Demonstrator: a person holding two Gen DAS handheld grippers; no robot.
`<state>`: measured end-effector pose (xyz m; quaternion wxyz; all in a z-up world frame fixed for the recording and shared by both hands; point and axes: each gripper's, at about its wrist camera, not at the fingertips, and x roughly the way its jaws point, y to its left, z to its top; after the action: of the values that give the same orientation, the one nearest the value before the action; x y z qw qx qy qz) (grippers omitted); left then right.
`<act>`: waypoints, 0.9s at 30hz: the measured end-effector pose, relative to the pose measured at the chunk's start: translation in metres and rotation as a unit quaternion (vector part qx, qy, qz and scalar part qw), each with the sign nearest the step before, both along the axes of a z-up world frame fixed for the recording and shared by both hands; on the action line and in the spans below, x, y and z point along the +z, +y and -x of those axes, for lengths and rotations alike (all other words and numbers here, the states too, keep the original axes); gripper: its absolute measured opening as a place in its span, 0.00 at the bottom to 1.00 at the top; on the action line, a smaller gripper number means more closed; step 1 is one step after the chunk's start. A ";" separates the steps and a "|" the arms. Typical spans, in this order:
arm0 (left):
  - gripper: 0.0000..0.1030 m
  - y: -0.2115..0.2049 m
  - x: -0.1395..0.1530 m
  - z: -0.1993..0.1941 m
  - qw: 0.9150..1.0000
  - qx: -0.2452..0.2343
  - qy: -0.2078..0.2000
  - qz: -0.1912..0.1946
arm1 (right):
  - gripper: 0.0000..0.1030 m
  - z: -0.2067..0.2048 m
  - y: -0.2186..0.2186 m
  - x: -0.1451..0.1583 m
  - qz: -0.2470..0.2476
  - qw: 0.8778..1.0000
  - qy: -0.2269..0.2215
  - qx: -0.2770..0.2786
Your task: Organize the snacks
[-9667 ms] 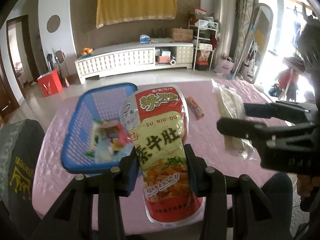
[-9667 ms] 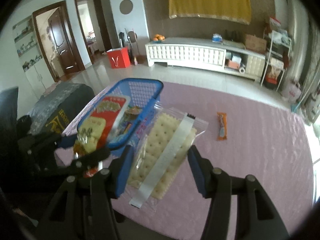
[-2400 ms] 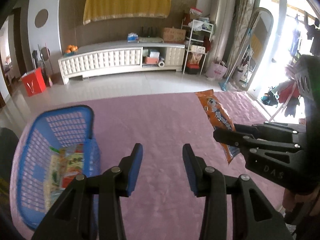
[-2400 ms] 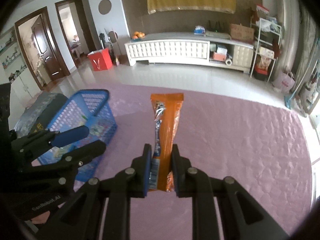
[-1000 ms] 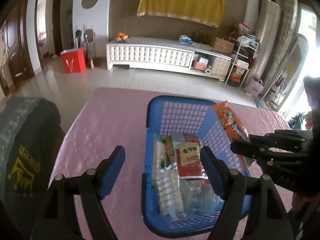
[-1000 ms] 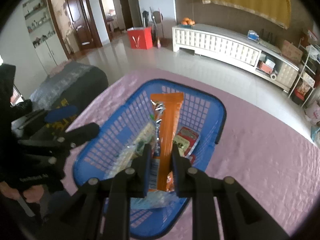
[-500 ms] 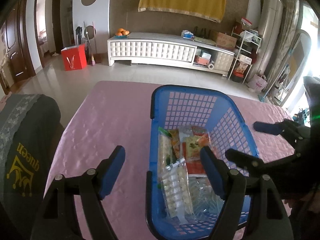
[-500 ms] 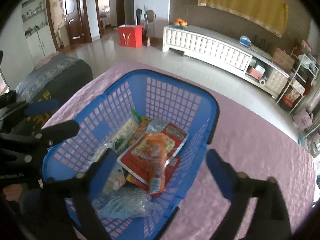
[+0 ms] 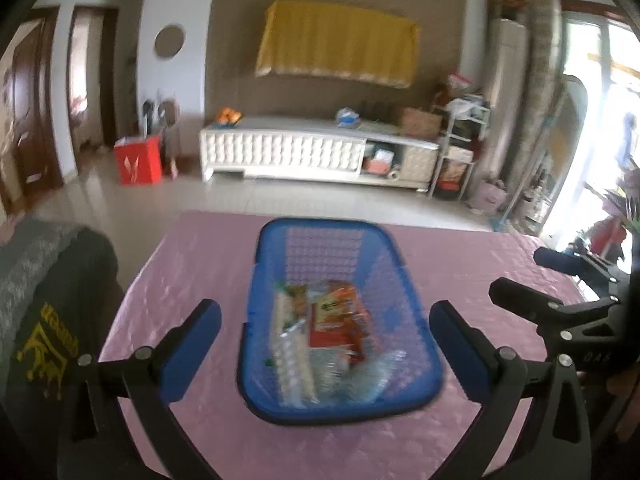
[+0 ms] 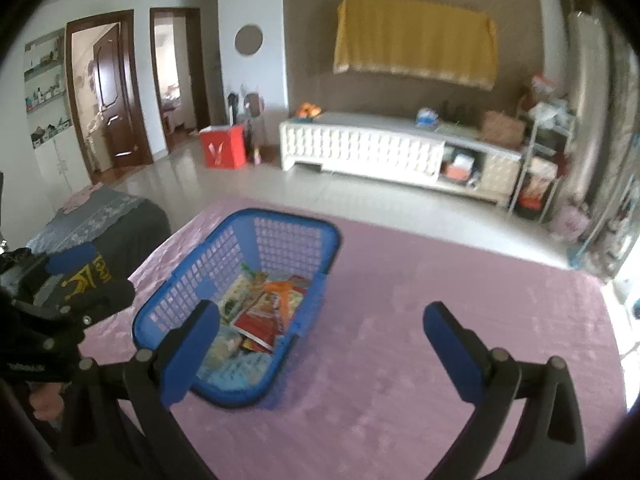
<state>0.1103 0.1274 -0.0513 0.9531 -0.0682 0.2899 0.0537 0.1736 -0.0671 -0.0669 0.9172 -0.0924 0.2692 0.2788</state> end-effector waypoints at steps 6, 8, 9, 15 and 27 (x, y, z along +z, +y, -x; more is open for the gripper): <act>1.00 -0.038 0.033 0.044 0.999 -0.007 -0.048 0.002 | 1.00 0.049 -0.040 0.020 -0.014 0.999 -0.039 -0.022; 1.00 -0.049 0.038 0.058 0.999 -0.010 -0.051 -0.002 | 1.00 0.063 -0.050 0.023 -0.011 0.998 -0.058 -0.032; 1.00 -0.053 0.040 0.063 0.999 -0.010 -0.050 -0.008 | 1.00 0.068 -0.054 0.024 -0.009 0.997 -0.063 -0.038; 1.00 -0.088 0.046 0.099 0.997 -0.018 -0.060 -0.040 | 1.00 0.098 -0.076 0.019 -0.042 0.996 -0.050 -0.056; 1.00 -0.124 0.025 0.165 0.996 -0.031 -0.066 -0.047 | 1.00 0.156 -0.090 -0.004 -0.068 0.993 -0.063 -0.078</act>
<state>-0.0551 0.0030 -0.0259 0.9735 -0.0179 0.2258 0.0325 0.0175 -0.1576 -0.0705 0.9555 -0.0257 0.1976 0.2177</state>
